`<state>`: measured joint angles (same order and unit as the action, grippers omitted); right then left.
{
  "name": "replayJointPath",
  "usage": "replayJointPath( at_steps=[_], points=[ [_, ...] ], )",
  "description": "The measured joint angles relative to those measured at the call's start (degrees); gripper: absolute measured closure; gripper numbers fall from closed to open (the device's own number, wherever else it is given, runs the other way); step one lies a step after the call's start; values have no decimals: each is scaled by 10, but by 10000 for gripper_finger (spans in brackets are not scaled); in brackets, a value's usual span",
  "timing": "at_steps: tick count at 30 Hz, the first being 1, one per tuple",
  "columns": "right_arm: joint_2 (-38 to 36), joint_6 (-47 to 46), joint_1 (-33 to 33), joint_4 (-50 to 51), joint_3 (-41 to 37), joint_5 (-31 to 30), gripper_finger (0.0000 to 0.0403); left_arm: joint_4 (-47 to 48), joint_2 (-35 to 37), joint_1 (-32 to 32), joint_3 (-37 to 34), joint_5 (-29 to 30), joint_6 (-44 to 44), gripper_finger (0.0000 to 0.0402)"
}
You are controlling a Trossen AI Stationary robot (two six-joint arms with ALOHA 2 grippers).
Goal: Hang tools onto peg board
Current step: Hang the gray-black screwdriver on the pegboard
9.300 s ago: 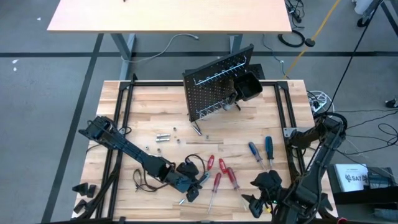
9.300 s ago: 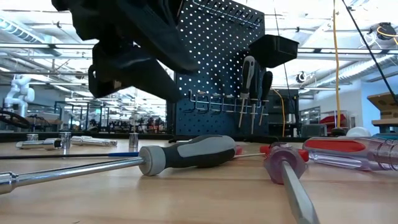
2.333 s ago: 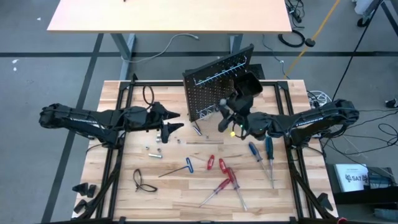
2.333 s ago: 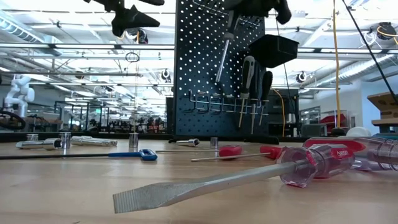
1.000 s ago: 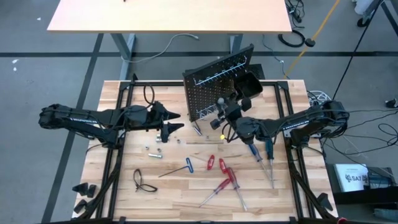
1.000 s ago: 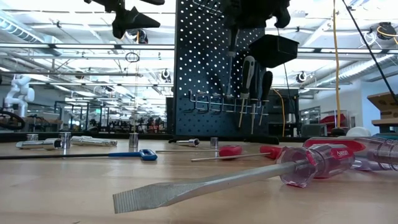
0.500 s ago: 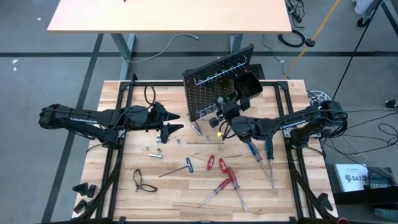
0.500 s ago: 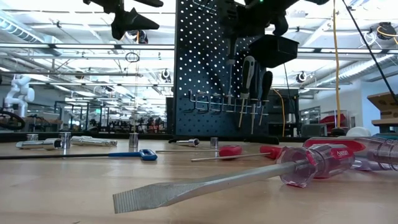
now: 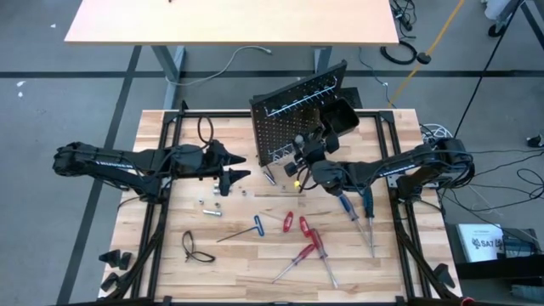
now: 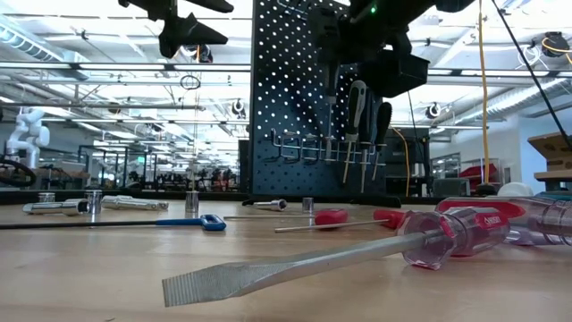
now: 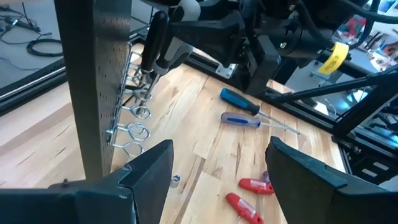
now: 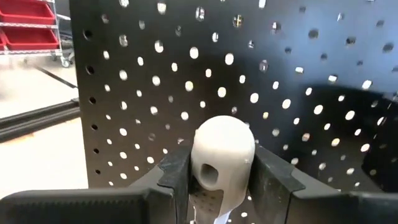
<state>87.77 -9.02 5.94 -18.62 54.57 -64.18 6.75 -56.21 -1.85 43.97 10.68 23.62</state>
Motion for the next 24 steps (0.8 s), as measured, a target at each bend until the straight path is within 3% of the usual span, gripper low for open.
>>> replayJointPath(
  at_steps=[11,18,24],
  points=[
    [4,-10,-3,15,0,15,288,-1,0,0,0,0,0,146],
    [4,-11,-3,14,0,17,167,-1,0,0,0,-2,0,146],
    [4,-11,-3,14,0,35,127,-1,0,0,0,-3,-2,146]
  ],
)
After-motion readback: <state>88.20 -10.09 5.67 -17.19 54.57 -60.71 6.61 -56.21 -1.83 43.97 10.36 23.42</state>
